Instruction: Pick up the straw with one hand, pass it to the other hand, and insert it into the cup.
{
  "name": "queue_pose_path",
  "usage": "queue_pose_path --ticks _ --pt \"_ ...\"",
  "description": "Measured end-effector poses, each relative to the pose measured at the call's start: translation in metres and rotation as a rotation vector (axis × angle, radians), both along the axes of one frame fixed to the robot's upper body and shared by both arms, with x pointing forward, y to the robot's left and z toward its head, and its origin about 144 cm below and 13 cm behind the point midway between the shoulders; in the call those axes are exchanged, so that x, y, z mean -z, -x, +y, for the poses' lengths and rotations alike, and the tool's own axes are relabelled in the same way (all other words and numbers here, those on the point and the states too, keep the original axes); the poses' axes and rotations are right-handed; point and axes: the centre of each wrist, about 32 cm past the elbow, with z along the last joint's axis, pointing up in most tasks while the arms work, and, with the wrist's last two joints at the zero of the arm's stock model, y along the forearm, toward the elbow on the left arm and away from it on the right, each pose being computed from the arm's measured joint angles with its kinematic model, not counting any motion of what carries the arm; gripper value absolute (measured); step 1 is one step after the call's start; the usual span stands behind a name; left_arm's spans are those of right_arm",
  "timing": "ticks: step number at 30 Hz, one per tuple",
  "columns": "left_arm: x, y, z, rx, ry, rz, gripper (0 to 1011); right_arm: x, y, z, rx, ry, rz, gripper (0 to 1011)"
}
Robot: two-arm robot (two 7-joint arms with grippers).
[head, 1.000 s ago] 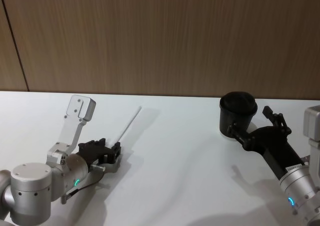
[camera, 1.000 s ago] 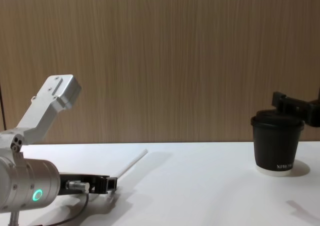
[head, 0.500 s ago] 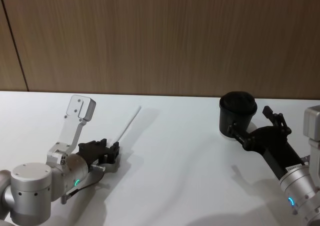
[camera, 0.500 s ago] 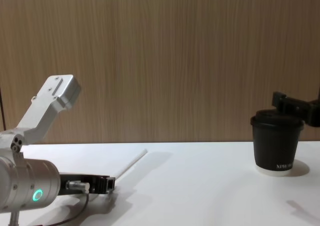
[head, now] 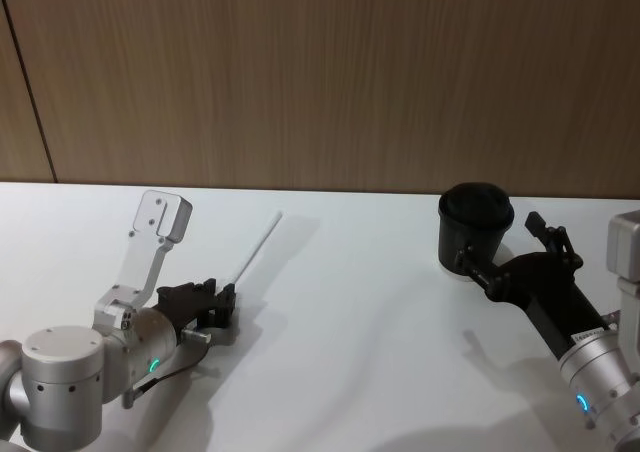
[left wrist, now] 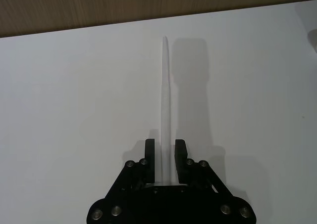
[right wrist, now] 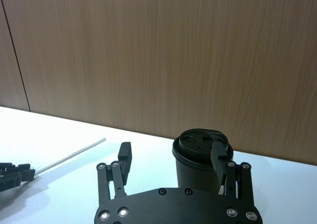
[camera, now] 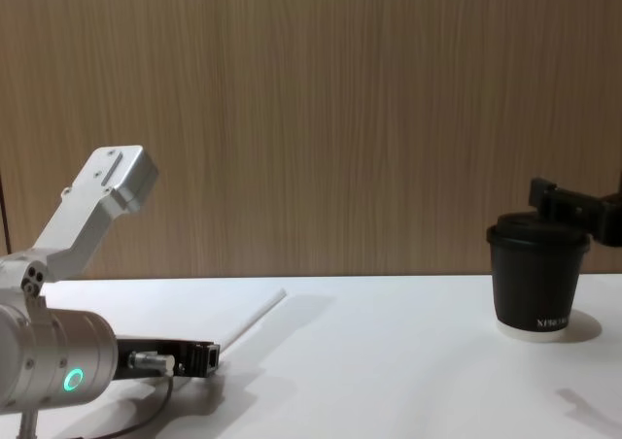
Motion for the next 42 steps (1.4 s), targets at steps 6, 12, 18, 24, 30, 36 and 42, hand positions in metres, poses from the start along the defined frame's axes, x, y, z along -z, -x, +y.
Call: queue_pose_path --ticks 6,12,18,24,30,36,42 --pt "0.0 0.0 0.0 0.0 0.0 0.0 219 0.0 0.0 0.0 0.0 0.0 0.0 1001" --pt "0.0 0.0 0.0 0.0 0.0 0.0 180 0.0 0.0 0.0 0.0 0.0 0.0 1001" --pt "0.0 0.0 -0.0001 0.0 0.0 0.0 141 0.0 0.0 0.0 0.0 0.0 0.0 1001" --pt "0.0 0.0 -0.0002 0.001 0.0 0.0 103 0.0 0.0 0.0 0.0 0.0 0.0 1001" --pt "0.0 0.0 -0.0003 0.001 0.0 0.0 75 0.0 0.0 0.0 0.0 0.0 0.0 1001" --pt "0.0 0.0 -0.0002 0.001 0.0 0.0 38 0.0 0.0 0.0 0.0 0.0 0.0 1001" --pt "-0.0001 0.0 0.0 0.0 0.0 0.0 10 0.0 0.0 0.0 0.0 0.0 0.0 1001"
